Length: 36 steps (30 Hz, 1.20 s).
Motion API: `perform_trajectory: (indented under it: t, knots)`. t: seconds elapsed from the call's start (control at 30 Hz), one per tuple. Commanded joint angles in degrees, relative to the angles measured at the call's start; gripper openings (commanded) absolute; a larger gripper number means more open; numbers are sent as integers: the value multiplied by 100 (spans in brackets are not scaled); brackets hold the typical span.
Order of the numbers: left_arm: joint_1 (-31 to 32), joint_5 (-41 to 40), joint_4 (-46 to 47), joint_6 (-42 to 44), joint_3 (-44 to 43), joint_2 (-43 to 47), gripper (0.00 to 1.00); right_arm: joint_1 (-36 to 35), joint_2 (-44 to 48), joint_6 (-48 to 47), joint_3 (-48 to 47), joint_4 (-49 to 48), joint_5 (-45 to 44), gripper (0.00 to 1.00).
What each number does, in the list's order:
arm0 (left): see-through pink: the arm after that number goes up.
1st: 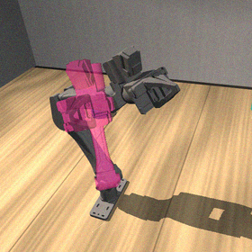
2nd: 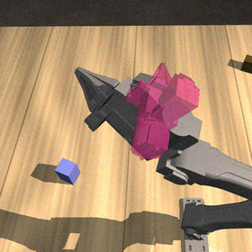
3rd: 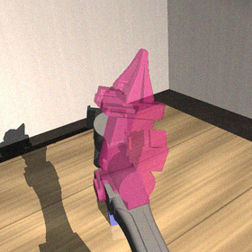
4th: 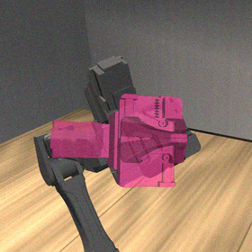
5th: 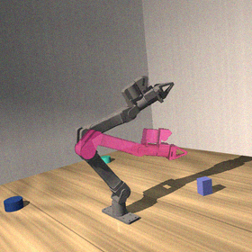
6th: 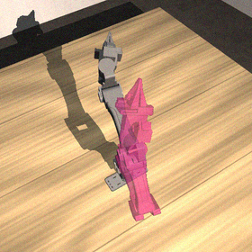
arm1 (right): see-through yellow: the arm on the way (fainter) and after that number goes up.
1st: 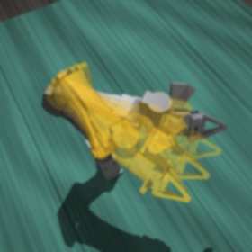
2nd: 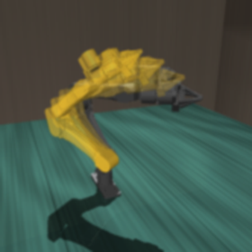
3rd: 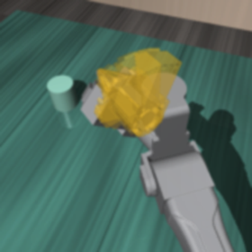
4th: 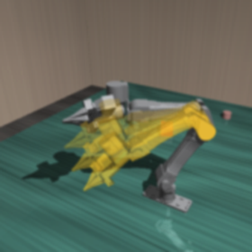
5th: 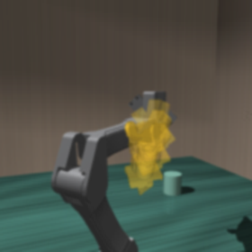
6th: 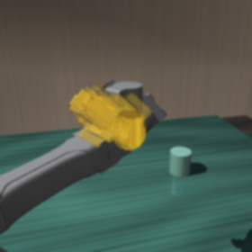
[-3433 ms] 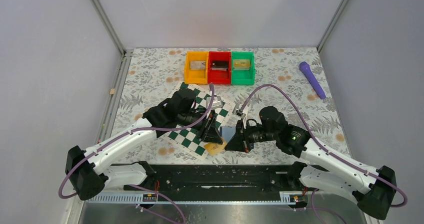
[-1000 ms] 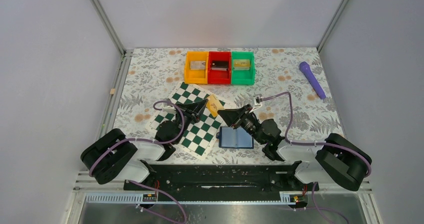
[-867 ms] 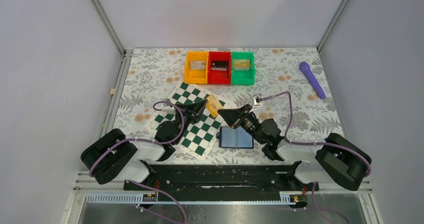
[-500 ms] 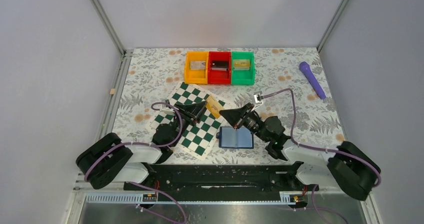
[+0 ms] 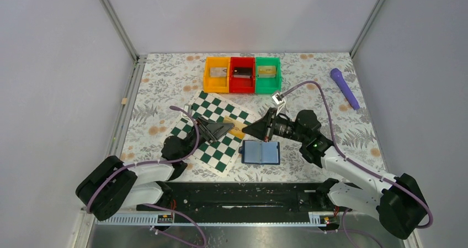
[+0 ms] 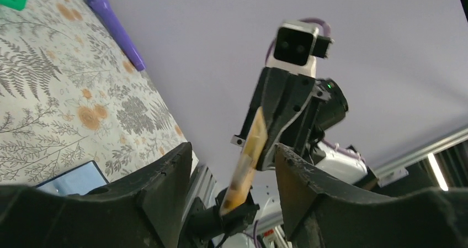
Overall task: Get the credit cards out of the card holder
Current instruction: Place the credit card in the storage box.
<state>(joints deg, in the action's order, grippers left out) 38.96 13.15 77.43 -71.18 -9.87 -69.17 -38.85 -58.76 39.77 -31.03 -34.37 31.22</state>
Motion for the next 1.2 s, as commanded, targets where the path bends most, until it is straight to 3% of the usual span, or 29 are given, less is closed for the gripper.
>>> perform_trajectory:
  t: [0.0,0.13,0.23,0.37,0.53,0.77,1.0,1.17]
  knots:
    - [-124,930,-28,412,-167,366,54,97,-92,-137,-315,717,835,0]
    - [-136,999,-391,512,-124,569,32,171,-292,-72,-400,910,1051,0]
    - [-134,996,-542,517,-117,635,13,179,-392,185,-375,651,1016,5]
    - [-140,682,-332,319,34,693,0,185,-395,665,-79,-25,484,8]
    - [-134,40,-118,94,353,767,0,185,-607,1218,455,-1450,379,23]
    - [-137,-364,169,-27,627,698,0,185,-1278,1833,683,-2686,449,23]
    - [-134,-515,238,-61,673,670,0,186,-1806,2094,650,-3204,641,26]
    - [-135,-585,253,-81,672,561,0,180,-1955,2137,699,-3457,658,19]
